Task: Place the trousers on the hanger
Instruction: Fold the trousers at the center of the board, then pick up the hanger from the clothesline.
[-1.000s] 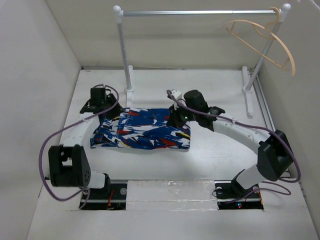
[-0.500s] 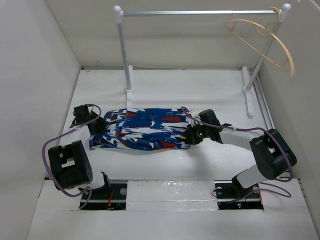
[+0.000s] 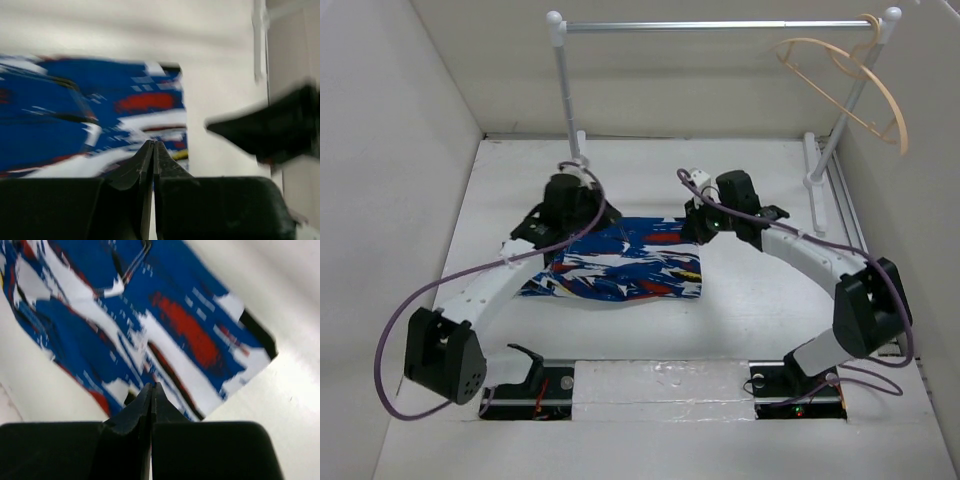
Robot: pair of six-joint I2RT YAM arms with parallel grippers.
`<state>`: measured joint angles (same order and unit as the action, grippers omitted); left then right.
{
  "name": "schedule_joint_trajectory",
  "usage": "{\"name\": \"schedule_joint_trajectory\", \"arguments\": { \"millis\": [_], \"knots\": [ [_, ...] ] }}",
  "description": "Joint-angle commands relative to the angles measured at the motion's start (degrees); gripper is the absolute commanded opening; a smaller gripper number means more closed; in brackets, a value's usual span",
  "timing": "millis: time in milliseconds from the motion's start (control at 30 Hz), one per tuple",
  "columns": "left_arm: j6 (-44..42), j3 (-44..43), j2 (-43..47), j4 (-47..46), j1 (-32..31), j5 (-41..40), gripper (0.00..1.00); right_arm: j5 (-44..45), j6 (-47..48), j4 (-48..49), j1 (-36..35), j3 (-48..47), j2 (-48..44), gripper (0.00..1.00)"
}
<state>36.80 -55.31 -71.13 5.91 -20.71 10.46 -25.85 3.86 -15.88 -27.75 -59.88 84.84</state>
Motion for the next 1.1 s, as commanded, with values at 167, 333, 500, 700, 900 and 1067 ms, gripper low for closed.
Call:
{"name": "schedule_joint_trajectory", "arguments": {
  "millis": [167, 333, 500, 700, 900, 1067],
  "knots": [
    [5.82, 10.21, -11.39, -15.47, -14.00, 10.27, 0.00, -10.01, -0.95, 14.46, 6.03, -7.08, 17.62, 0.00],
    [7.50, 18.21, -16.49, -20.33, -14.01, 12.83, 0.00, -13.52, -6.29, 22.37, 9.19, -8.77, 27.55, 0.00],
    [6.10, 23.13, -12.99, -18.84, -14.01, 12.04, 0.00, -14.67, -8.34, 24.24, 9.73, -9.29, 30.04, 0.00],
    [4.60, 18.59, -5.87, -13.48, -14.53, 12.74, 0.00, -17.30, -5.27, 12.16, 7.89, -14.02, 22.49, 0.07],
    [-0.14, 5.42, -2.43, -4.52, -14.53, 9.24, 0.00, -17.14, 4.57, -6.15, 8.14, -31.07, 9.85, 0.26],
    [-4.80, -2.79, -4.10, 2.60, -15.15, 0.46, 0.00, -7.83, 9.49, -10.93, 16.85, -44.18, 1.92, 0.00]
  ]
}}
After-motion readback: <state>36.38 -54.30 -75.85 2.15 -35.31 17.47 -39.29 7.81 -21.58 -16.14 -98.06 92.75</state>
